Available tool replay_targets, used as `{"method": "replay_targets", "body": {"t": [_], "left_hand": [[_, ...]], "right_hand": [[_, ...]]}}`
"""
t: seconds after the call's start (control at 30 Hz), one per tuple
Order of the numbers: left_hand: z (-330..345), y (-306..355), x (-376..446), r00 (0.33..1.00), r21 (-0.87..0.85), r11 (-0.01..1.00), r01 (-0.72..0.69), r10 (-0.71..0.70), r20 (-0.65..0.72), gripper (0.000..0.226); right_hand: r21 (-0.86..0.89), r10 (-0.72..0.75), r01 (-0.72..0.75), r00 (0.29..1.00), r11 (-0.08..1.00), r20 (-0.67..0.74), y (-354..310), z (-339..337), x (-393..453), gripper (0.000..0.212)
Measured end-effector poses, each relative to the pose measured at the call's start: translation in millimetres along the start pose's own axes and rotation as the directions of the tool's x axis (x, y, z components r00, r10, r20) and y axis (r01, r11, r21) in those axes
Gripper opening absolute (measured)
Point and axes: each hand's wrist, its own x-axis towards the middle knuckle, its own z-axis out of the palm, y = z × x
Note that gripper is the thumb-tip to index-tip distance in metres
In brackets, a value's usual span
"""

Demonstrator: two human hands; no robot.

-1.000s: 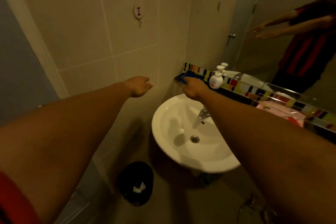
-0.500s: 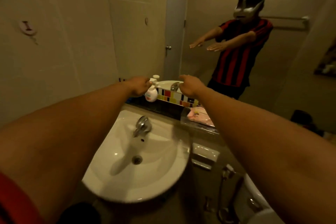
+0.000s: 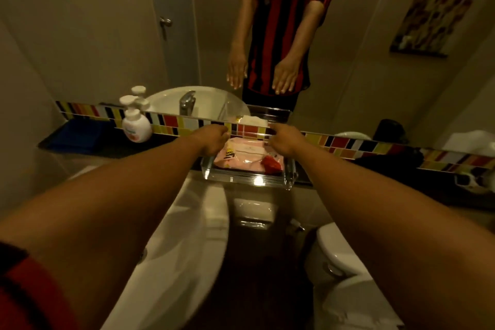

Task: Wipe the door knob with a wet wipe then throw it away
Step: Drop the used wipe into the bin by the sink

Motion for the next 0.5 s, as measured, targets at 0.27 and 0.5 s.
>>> {"method": "replay_targets", "body": {"t": [0.27, 0.5], "left_hand": [[64.2, -24.9, 82.2, 0.983, 0.053, 0.988, -0.143, 0.136, 0.125, 0.033], [89.6, -34.8, 97.2, 0.978, 0.075, 0.984, -0.162, 0.15, 0.143, 0.025]], "right_hand": [[-0.069, 0.084, -0.076, 0.989, 0.995, 0.124, 26.9, 58.6, 57.2, 0.053], [-0.142, 0.043, -0.014, 0.979, 0.99, 0.201, 40.4, 88.6, 66.8, 0.04]]}}
